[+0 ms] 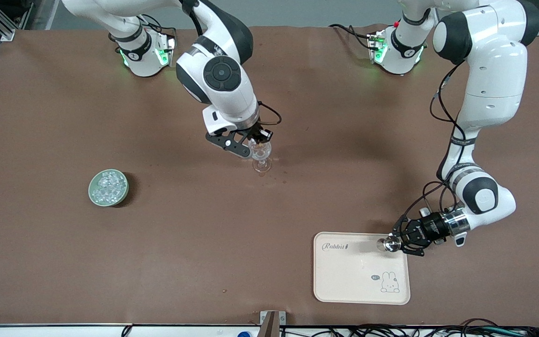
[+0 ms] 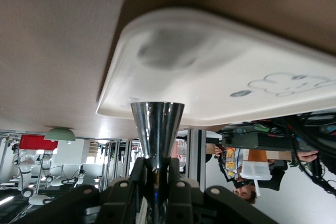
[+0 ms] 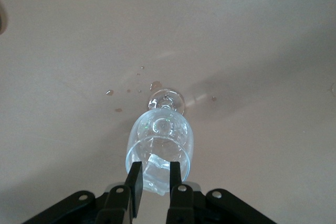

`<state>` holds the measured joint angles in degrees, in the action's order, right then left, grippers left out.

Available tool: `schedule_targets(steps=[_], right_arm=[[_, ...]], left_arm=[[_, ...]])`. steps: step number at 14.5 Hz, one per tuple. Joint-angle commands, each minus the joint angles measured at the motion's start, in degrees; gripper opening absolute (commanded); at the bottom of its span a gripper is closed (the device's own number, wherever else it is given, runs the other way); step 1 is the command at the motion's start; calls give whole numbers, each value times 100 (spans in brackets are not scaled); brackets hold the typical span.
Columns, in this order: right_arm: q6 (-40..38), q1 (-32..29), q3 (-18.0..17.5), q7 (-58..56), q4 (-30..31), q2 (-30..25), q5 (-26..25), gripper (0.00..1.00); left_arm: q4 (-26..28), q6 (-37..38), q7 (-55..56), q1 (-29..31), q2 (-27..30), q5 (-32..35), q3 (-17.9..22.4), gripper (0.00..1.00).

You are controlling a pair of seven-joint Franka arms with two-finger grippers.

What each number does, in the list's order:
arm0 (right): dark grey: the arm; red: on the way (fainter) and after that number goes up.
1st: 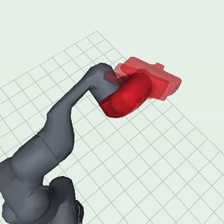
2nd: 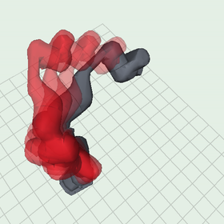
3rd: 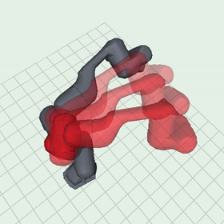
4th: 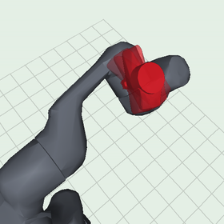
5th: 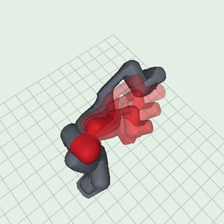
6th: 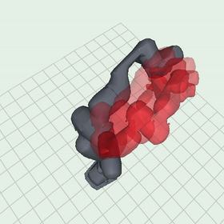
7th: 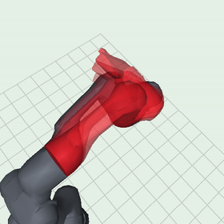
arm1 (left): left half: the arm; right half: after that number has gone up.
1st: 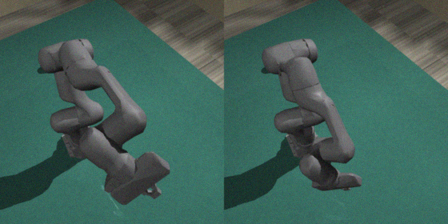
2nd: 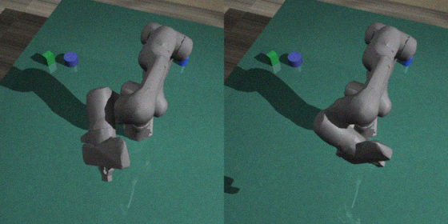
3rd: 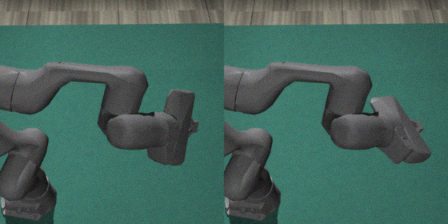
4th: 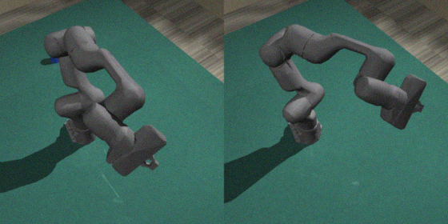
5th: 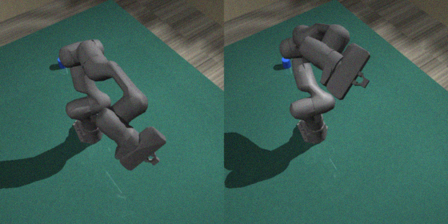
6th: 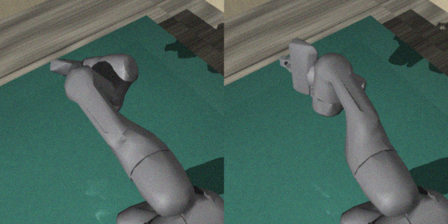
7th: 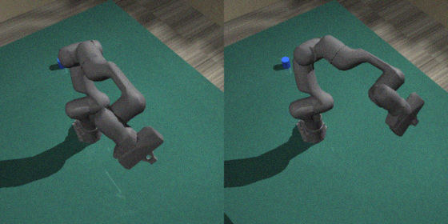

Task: Pour wine and add ice with both arms
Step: 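Drop the ice into the glass while the left gripper lowers the jigger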

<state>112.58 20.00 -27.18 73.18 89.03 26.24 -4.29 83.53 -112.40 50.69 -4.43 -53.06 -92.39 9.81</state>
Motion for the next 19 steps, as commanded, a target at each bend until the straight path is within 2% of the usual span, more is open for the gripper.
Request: schedule_targets(steps=[1,5,9,11,12,13,14,15,17,18,19], right_arm=[[53,-49,-59,91,9,30,-107,7],[71,-49,-59,91,-9,74,-107,20],[18,-119,-68,3,-79,66,-89,35],[-17,-250,-68,-41,-228,13,-89,58],[-78,-338,-68,-119,-237,-100,-89,70],[-270,-426,-68,-294,-246,-328,-89,84],[-464,-584,-59,-531,-246,-565,-98,95],[-683,-751,-59,-716,-246,-802,-107,100],[-1053,-1128,19,-1408,-237,-1286,-124,100],[-1211,-1252,194,-1804,-237,-1479,-142,100],[-1334,-1245,579,-2234,-237,-1655,-142,100]], left_arm=[[-414,34,-77,-5,-283,-401,100,0],[-740,-53,-199,-49,-600,-543,91,0],[-768,-194,-410,-102,-679,-754,65,0],[-741,-194,-638,-111,-688,-754,65,6],[-732,-194,-735,-120,-688,-763,56,27],[-732,-194,-718,-111,-680,-807,56,79],[-715,-194,-718,-111,-662,-842,56,100],[-715,-194,-744,-111,-627,-833,56,100],[-697,-159,-745,-58,-566,-790,65,100],[-619,-115,-736,-23,-487,-746,73,100],[-566,-80,-736,-14,-425,-728,91,100]])
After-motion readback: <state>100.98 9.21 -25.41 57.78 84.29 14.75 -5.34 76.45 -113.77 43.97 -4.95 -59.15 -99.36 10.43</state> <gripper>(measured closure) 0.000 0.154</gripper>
